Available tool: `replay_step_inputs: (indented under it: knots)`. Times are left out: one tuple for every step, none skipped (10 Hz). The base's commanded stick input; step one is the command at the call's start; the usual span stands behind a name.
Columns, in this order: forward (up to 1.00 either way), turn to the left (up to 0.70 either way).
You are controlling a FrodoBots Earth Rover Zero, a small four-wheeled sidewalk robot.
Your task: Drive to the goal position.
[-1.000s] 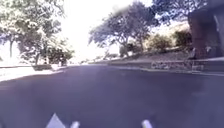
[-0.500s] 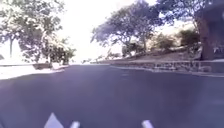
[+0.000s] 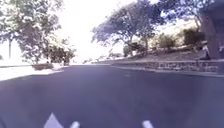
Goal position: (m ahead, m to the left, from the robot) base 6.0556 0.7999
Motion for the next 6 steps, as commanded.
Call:
replay_step_inputs:
  knots:
    - [0.7, 0.0]
    - [0.7, 0.0]
    - [0.7, 0.0]
    - [0.7, 0.0]
    - [0.7, 0.0]
    - [0.7, 0.0]
